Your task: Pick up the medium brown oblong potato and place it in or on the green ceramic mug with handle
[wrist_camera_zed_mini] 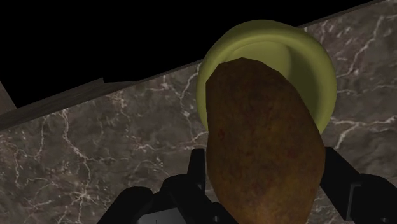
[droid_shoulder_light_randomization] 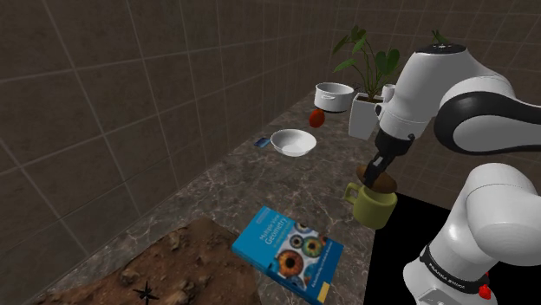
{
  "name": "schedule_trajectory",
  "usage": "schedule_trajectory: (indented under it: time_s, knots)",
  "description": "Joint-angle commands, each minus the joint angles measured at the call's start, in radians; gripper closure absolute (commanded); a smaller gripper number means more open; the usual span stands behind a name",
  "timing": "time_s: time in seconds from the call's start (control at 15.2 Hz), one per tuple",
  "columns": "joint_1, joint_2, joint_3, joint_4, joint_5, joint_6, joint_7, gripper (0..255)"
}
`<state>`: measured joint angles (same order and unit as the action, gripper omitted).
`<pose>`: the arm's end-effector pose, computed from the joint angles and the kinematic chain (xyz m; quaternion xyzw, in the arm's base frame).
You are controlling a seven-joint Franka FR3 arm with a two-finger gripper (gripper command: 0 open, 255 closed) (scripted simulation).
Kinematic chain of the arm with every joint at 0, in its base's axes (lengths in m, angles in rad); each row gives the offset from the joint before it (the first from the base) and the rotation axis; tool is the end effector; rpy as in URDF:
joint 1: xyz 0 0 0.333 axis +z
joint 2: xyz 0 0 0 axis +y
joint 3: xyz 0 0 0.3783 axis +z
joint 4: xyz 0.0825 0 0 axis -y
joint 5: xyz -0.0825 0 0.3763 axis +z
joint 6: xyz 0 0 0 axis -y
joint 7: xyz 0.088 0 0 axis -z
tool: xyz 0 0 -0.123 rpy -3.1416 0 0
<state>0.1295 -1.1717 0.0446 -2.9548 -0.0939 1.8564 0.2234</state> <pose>0.1645 0.0200 0.4418 0.9968 -0.0259 0.0477 0.0582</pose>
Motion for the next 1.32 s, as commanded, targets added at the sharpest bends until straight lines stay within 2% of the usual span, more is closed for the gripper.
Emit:
schedule_trajectory:
  time_s: [0.0,0.26,0.33,0.66,0.92,1.25]
  knots:
    - [-0.001,0.0,-0.001,-0.002,-0.001,0.003,0.0,255]
    - [-0.001,0.0,-0.001,-0.002,-0.001,0.003,0.0,255]
    - [-0.001,0.001,-0.001,-0.002,-0.001,0.003,0.0,0]
    - [-0.001,0.001,-0.001,-0.002,-0.001,0.003,0.0,0]
    - [0.007,-0.002,0.012,0.124,0.013,-0.127,-0.001,0]
    - [0.007,-0.002,0.012,0.124,0.013,-0.127,-0.001,0]
